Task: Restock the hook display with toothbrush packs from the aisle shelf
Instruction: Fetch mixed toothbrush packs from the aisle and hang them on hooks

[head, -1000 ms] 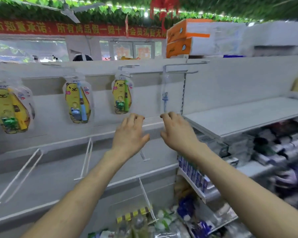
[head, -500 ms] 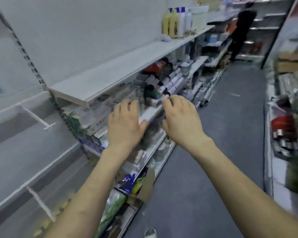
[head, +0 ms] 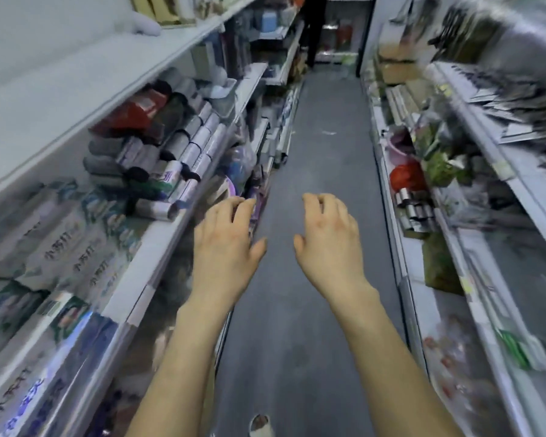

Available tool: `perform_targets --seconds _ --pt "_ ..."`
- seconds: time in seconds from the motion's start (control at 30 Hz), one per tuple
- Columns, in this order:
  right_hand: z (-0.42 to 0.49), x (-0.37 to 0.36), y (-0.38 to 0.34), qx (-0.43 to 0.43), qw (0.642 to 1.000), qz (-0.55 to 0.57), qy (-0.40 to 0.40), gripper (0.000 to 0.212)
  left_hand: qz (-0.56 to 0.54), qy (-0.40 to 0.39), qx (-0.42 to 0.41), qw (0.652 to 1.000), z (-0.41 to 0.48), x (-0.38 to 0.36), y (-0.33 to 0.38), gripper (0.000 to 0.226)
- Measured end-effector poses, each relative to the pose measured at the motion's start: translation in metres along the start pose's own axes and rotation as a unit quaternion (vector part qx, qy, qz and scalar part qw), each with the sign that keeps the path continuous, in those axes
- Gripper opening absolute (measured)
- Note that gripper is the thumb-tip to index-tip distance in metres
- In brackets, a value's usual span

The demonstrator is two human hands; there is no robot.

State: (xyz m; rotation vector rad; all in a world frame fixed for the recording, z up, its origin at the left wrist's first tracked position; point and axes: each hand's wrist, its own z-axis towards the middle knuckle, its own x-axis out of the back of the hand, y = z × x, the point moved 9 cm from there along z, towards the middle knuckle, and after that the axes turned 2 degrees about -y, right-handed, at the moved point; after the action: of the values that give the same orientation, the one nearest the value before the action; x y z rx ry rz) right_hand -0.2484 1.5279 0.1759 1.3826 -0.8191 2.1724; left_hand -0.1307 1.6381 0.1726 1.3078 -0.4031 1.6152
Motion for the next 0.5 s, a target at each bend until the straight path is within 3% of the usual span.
perform_targets --seconds 0.23,0.5 --pt "0.091 -0.045 0.081 -0.067 0.996 -0.033 -0.059 0.075 -0.024 -0.053 -0.05 0.997 0.127 -0.084 0.026 0.075" --pt "0.246 -0.099 0.219 -0.134 0.989 -0.028 -0.046 0.078 -0.029 -0.094 -0.11 0.989 0.306 -0.216 0.091 0.077"
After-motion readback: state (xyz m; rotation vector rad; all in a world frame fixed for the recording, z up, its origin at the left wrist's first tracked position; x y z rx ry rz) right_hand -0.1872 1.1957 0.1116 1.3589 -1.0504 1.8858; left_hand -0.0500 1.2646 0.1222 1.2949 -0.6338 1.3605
